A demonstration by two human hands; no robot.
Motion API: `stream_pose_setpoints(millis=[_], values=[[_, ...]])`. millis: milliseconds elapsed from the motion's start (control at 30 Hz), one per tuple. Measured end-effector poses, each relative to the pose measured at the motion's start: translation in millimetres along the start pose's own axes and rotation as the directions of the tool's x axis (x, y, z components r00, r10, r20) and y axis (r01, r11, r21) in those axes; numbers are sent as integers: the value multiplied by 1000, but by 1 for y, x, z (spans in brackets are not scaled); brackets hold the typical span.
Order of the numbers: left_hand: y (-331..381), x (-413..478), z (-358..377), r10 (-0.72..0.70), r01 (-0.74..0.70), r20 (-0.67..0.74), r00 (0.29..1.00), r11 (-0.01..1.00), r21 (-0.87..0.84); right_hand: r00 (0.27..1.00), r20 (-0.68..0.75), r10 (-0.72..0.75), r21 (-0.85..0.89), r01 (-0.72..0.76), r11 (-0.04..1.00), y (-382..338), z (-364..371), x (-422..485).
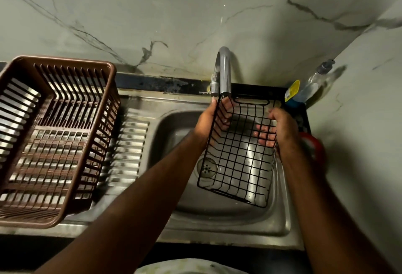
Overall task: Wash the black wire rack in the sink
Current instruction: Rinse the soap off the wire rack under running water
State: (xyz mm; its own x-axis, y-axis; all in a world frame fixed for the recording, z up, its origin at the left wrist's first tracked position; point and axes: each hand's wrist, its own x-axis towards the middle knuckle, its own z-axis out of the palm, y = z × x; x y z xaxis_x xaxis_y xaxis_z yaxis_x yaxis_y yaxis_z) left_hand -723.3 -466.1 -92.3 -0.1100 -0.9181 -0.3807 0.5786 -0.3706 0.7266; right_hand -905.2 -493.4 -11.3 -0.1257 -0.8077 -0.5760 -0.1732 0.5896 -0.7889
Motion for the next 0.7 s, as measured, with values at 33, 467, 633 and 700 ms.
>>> stream_pose_setpoints(millis=[33, 467, 633, 700], values=[[-7, -3, -4, -14, 15, 9, 1000, 1000, -25, 1000, -23, -7, 12, 7, 1000, 0, 1, 1], [-9, -29, -57, -51, 58, -31, 998, 934, 353, 951, -275, -139, 234, 206, 950, -2, 6, 6], [4, -9, -59, 88, -20, -125, 988, 883, 469, 961, -266, -78, 220, 140, 965, 3, -2, -8], [10, -5, -61, 65, -5, -121, 990, 899, 439, 966, -227, -123, 161, 162, 974, 7, -12, -8]])
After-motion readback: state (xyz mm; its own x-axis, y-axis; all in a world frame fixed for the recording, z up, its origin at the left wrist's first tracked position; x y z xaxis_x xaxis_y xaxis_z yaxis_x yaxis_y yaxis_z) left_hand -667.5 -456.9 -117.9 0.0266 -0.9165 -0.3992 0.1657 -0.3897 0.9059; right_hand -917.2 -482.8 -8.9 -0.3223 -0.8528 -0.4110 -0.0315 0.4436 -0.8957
